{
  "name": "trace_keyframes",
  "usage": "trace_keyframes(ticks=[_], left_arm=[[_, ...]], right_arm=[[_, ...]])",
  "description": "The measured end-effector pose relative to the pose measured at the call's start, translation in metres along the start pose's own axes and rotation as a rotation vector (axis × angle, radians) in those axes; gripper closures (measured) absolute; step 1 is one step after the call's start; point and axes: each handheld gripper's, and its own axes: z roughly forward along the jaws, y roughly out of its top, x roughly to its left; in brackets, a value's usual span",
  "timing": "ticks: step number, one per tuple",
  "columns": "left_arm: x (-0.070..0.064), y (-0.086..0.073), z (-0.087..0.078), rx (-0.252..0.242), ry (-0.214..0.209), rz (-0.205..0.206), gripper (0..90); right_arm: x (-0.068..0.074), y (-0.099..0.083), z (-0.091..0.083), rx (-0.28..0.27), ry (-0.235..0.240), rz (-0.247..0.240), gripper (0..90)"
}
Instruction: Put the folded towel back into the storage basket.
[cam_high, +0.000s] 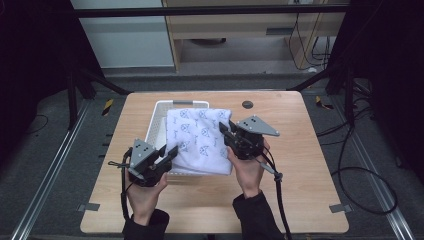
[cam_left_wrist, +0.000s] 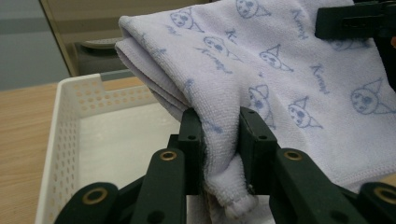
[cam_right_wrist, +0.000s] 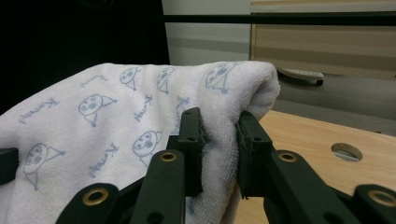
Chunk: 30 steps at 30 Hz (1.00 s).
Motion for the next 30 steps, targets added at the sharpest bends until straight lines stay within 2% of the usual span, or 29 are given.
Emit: trace_keyframes(ticks=[9,25,30], left_arm=[[0.015,0.002,-0.001,-0.008,0.029,-0.032,72.3],[0.042,0.003,0.002,-0.011,0.086,-0.081,72.6],[0.048,0.003,0.003,-0.006,0.106,-0.084,72.7]], right_arm=[[0.013,0.007,0.016,-0.006,0.009,-0.023,74.6],[0.029,0.011,0.048,-0.005,0.028,-0.023,74.6],[0.032,0.01,0.059,0.0,0.035,-0.024,74.7]])
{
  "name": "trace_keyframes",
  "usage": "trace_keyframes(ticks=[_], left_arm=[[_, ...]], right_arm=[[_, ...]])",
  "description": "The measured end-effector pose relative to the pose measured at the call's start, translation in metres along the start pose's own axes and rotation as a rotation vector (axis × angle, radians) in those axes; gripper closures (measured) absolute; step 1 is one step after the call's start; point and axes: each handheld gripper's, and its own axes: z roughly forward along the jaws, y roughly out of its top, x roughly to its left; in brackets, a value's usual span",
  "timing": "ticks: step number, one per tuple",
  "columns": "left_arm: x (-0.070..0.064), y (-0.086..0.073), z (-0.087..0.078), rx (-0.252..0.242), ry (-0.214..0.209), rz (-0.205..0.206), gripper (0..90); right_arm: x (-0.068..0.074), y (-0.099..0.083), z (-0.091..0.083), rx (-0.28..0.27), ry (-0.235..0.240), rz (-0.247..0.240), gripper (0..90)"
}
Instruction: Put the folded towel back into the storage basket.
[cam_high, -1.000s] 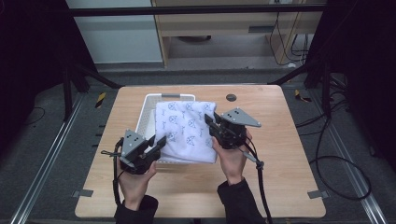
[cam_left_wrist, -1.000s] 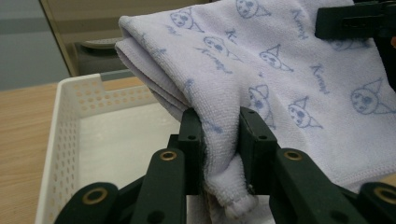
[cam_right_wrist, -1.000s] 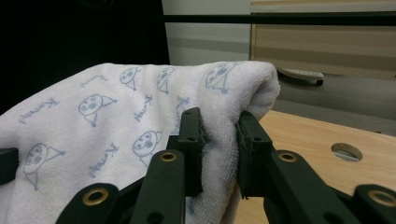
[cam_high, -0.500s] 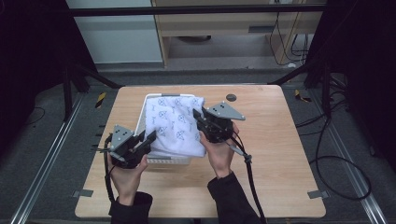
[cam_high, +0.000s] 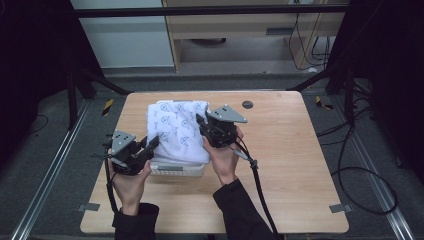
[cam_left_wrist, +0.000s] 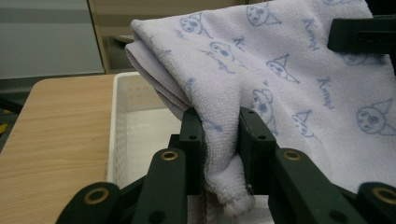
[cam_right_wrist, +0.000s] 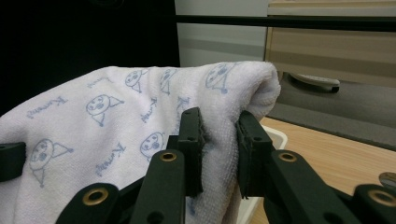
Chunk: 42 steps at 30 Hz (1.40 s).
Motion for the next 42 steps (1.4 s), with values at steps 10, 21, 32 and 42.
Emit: trace_keyframes(ticks=[10,21,32,42], left_arm=[[0.013,-0.001,0.006,0.002,0.028,-0.019,72.8],[0.03,-0.001,0.018,0.013,0.044,-0.047,73.0],[0.037,-0.006,0.031,0.039,0.058,-0.044,73.1],[0.042,-0.012,0.042,0.061,0.067,-0.047,73.1]], right_arm=[[0.005,-0.001,0.017,0.007,0.005,-0.005,74.6],[0.007,-0.005,0.036,0.014,0.008,0.003,74.4],[0.006,-0.012,0.052,0.038,0.001,0.004,74.1],[0.005,-0.019,0.064,0.055,-0.004,0.0,74.1]])
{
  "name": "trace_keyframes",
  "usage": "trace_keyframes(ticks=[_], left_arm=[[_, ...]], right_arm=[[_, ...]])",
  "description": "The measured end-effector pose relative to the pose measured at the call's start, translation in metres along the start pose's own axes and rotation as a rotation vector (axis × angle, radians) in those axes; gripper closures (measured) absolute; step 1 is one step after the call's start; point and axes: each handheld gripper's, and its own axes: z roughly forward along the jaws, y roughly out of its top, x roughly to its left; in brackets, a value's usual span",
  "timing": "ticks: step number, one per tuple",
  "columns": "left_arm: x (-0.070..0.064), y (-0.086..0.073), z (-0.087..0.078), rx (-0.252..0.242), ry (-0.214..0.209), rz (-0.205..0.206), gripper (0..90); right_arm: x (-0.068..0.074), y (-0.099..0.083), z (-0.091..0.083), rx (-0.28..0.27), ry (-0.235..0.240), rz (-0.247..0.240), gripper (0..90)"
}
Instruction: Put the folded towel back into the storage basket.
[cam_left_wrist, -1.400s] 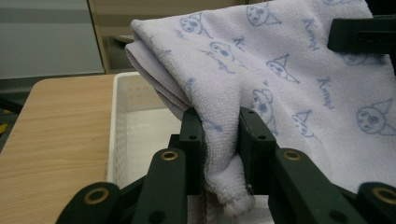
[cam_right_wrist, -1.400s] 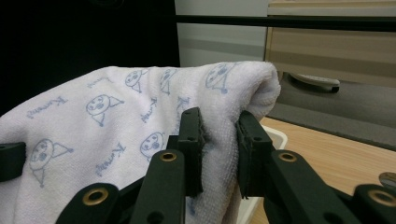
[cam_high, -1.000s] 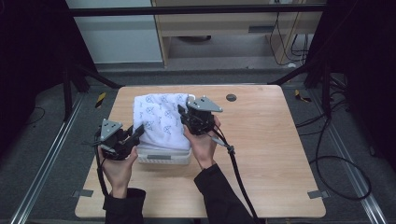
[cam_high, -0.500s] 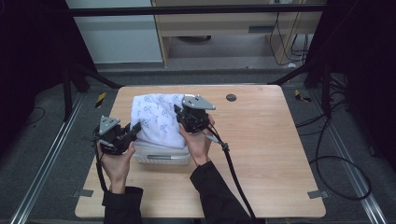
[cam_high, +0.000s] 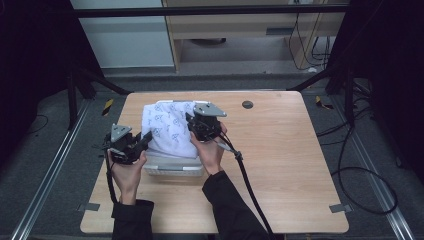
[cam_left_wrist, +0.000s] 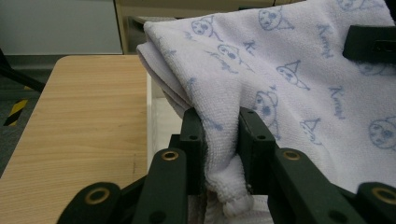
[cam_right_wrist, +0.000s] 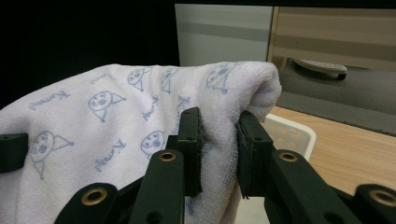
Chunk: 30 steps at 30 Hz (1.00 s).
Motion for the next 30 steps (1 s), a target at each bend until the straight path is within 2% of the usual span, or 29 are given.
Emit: trace_keyframes(ticks=[19,30], left_arm=[[0.005,-0.018,0.026,0.066,-0.003,-0.016,73.1],[0.008,-0.027,0.037,0.108,0.009,-0.016,73.1]], right_arm=[[-0.008,-0.023,0.021,0.079,-0.018,0.011,74.1],[-0.009,-0.033,0.031,0.115,-0.023,0.015,74.0]])
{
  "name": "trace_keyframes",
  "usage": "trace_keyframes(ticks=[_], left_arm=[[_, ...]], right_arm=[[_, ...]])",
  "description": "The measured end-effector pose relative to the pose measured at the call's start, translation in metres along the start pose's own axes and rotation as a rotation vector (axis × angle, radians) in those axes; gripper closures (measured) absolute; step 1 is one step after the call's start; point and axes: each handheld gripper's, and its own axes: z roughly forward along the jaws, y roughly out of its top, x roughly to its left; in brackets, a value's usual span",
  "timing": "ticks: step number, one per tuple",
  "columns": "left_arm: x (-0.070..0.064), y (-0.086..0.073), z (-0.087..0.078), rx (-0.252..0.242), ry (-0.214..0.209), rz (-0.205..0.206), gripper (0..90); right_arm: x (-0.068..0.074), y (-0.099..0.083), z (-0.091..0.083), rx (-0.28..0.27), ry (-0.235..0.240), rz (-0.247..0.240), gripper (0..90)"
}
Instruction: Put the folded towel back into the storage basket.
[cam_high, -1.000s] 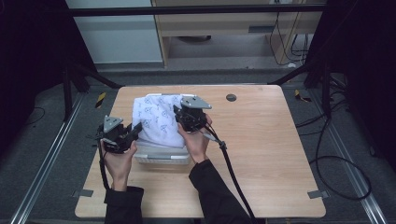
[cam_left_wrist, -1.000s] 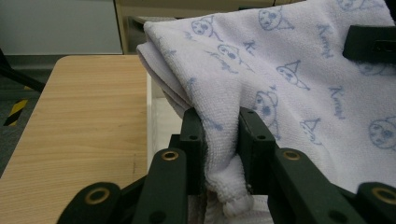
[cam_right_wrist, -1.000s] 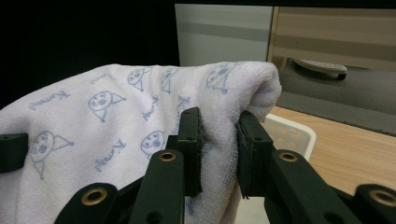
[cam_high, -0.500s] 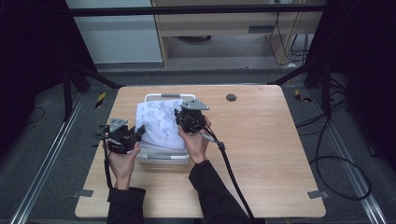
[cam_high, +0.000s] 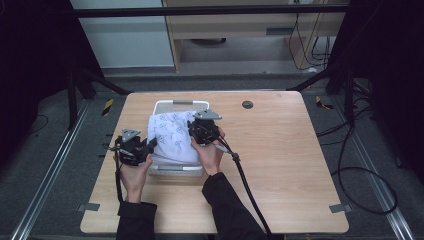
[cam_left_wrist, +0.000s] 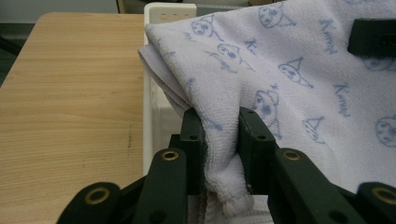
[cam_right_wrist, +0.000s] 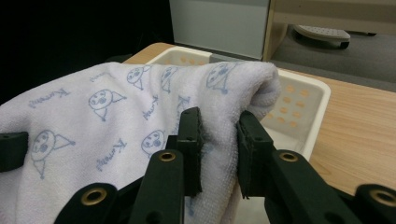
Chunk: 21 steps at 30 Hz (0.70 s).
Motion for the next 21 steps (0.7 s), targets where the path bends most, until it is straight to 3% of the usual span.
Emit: trace_keyframes(ticks=[21], left_arm=[[0.001,-0.007,0.016,0.059,0.004,0.006,73.0]], right_arm=[[-0.005,-0.016,0.013,0.054,-0.021,0.008,73.4]])
